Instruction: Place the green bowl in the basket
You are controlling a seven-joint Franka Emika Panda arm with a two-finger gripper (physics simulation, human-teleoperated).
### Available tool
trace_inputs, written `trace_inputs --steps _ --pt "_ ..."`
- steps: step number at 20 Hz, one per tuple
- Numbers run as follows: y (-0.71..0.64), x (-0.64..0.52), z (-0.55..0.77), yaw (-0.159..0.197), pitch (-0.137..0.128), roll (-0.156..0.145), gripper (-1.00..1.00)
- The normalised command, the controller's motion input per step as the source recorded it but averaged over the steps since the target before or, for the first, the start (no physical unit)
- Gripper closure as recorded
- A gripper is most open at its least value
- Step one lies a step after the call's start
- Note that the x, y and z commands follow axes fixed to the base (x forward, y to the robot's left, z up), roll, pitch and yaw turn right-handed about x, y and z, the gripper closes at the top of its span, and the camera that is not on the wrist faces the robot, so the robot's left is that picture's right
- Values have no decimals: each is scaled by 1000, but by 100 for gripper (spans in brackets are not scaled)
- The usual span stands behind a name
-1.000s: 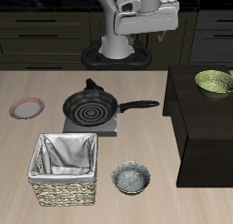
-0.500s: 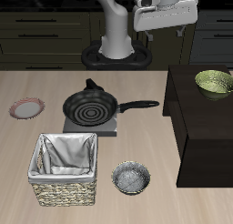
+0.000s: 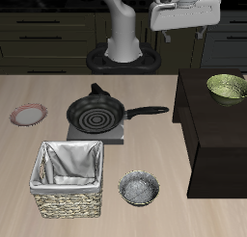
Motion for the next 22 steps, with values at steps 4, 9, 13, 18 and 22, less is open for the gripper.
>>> trace_inputs --steps 4,9,13,18,22 --pt "33 311 63 -18 13 -29 -100" --pt "102 324 32 -23 16 -15 -100" --pt "82 300 4 -15 19 -13 -100" --pt "152 216 54 -3 -3 -5 -100" --pt "37 334 1 -20 10 -28 -100"
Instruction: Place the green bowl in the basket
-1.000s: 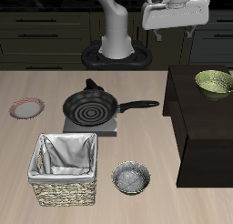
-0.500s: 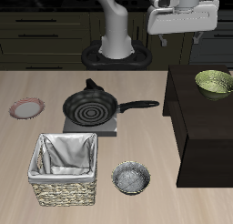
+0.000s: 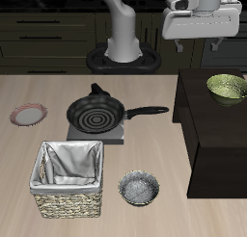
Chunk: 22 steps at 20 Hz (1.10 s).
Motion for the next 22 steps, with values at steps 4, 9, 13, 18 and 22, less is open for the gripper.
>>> trace_inputs --steps 4,9,13,18,22 --pt "-6 339 0 -27 16 -39 -100" --pt "51 281 -102 -24 38 -8 -100" --pt "244 99 -165 15 22 -12 -100" --pt "180 20 -166 23 7 18 -100" --pt "75 5 -311 20 29 17 -100"
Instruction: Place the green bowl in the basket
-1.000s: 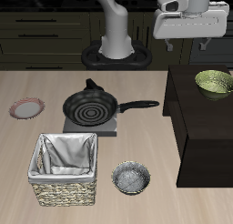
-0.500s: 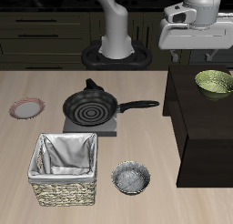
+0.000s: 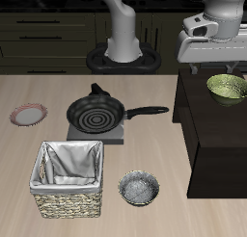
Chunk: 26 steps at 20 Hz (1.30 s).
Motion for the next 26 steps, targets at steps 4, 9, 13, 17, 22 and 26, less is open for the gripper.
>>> trace_inputs --steps 4,9,13,17,22,26 --pt "-136 111 -253 0 29 -22 -100" --pt "-18 7 -212 1 23 -9 -100" --pt "18 -7 -208 13 27 10 -100" --pt "2 18 -268 8 2 13 100" --pt "12 -89 -132 -9 0 31 100" --pt "-51 -32 7 -15 -12 17 100"
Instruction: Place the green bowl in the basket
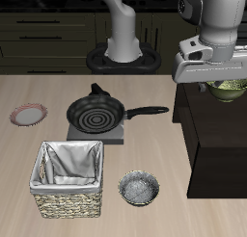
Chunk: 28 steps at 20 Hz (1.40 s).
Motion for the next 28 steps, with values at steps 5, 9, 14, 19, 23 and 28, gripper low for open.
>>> trace_inputs --steps 5,9,14,19,23,28 --pt "-47 -67 127 -20 -28 25 100" --pt "-109 -148 179 4 -37 33 100" --pt "-163 -114 129 19 -46 3 100" --pt "-490 -13 180 9 -33 -26 100" --pt "-683 43 193 35 -24 -40 100" --pt "-615 55 160 -24 -14 -40 100"
